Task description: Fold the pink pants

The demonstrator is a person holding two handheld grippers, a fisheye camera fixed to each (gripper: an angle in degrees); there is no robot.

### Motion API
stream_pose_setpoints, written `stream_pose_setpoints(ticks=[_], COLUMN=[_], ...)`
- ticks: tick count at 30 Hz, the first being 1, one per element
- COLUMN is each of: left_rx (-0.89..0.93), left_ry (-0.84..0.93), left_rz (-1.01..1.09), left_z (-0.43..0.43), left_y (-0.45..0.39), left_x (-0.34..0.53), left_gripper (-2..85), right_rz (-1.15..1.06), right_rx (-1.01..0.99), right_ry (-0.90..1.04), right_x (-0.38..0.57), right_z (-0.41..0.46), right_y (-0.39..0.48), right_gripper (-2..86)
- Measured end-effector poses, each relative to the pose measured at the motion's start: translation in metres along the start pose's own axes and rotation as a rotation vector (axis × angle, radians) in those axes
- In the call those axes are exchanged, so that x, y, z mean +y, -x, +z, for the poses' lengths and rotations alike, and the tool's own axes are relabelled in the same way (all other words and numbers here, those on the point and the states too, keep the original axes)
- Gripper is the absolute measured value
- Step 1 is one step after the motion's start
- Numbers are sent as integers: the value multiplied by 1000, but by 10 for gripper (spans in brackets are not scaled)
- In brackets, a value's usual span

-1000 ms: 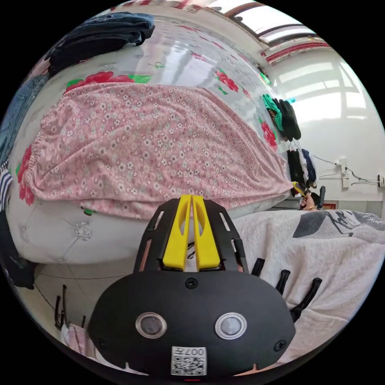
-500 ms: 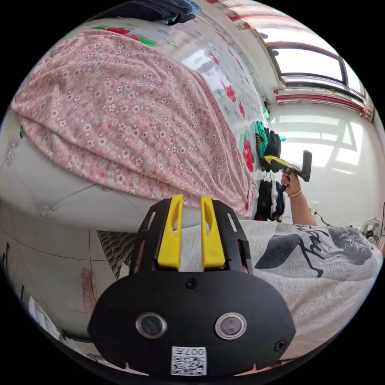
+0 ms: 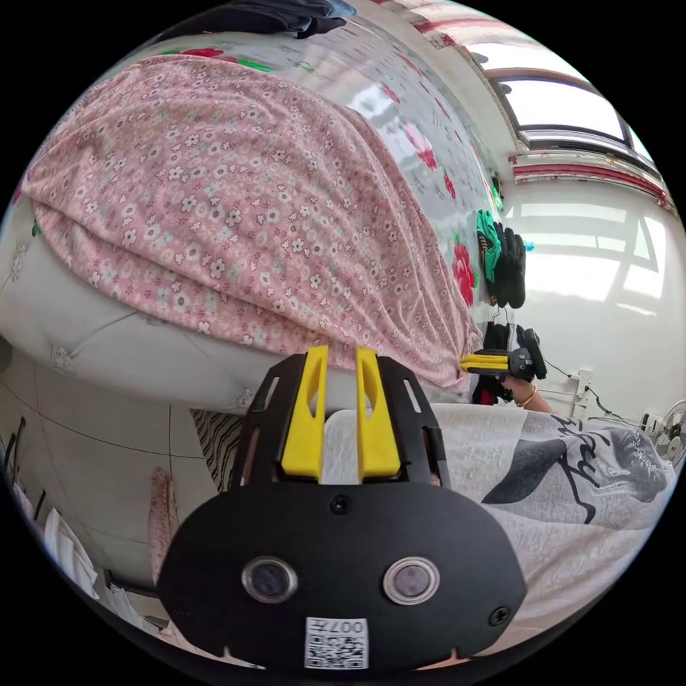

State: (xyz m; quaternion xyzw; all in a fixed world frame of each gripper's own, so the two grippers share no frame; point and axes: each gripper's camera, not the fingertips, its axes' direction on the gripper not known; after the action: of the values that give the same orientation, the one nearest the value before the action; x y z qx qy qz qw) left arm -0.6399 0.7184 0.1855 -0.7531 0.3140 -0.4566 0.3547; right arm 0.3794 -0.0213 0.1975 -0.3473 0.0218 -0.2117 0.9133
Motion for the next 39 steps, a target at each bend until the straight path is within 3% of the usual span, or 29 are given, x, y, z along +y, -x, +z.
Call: stream_pose_setpoints(ticks=[8, 14, 19, 29, 35, 39], left_rx=[-1, 49, 175, 346, 368, 386], left_ry=[2, 36, 46, 47, 15, 3], left_rz=[-4, 6, -86, -106, -118, -93], left_z=[-5, -8, -2, 24, 20, 19], left_y=[13, 14, 28, 15, 7, -7], left_x=[-5, -9, 0, 1, 9, 14], left_gripper=[62, 71, 105, 120, 120, 132], right_rz=[303, 198, 14, -228, -352, -377], right_rx=[-324, -202, -310, -351, -363, -511], right_ry=[-115, -295, -456, -210, -92, -59], right_x=[67, 38, -35, -216, -253, -258], right_z=[18, -40, -87, -107, -105, -104], right_y=[-21, -15, -29, -62, -70, -88], right_gripper=[2, 19, 39, 74, 86, 90])
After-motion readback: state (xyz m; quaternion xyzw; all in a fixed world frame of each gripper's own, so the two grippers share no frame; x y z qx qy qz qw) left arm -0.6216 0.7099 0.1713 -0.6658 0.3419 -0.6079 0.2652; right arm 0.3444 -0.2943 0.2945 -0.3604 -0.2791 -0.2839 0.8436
